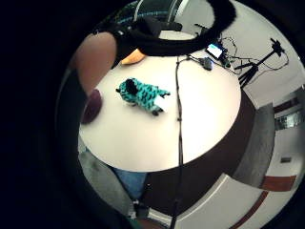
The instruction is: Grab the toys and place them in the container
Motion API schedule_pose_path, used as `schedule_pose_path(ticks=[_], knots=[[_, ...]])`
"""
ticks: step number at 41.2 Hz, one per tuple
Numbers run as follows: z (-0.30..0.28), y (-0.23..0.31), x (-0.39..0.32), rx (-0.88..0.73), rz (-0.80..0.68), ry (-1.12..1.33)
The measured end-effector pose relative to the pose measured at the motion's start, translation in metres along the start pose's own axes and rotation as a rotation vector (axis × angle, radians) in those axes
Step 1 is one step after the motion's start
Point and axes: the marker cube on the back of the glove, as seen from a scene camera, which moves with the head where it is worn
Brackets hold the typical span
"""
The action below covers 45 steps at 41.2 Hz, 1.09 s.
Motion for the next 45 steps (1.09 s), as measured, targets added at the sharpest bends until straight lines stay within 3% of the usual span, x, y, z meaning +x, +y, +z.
schedule_pose_path(ticks=[17,25,34,45], knots=[[-0.013,-0.003,0.015,-0.001,0.029,0.012],[-0.003,-0.046,0.003,-0.039,0.029,0.034],[0.028,-0.108,0.002,-0.104,0.054,0.082],[0.114,-0.092,0.043,-0.287,0.18,0.078]])
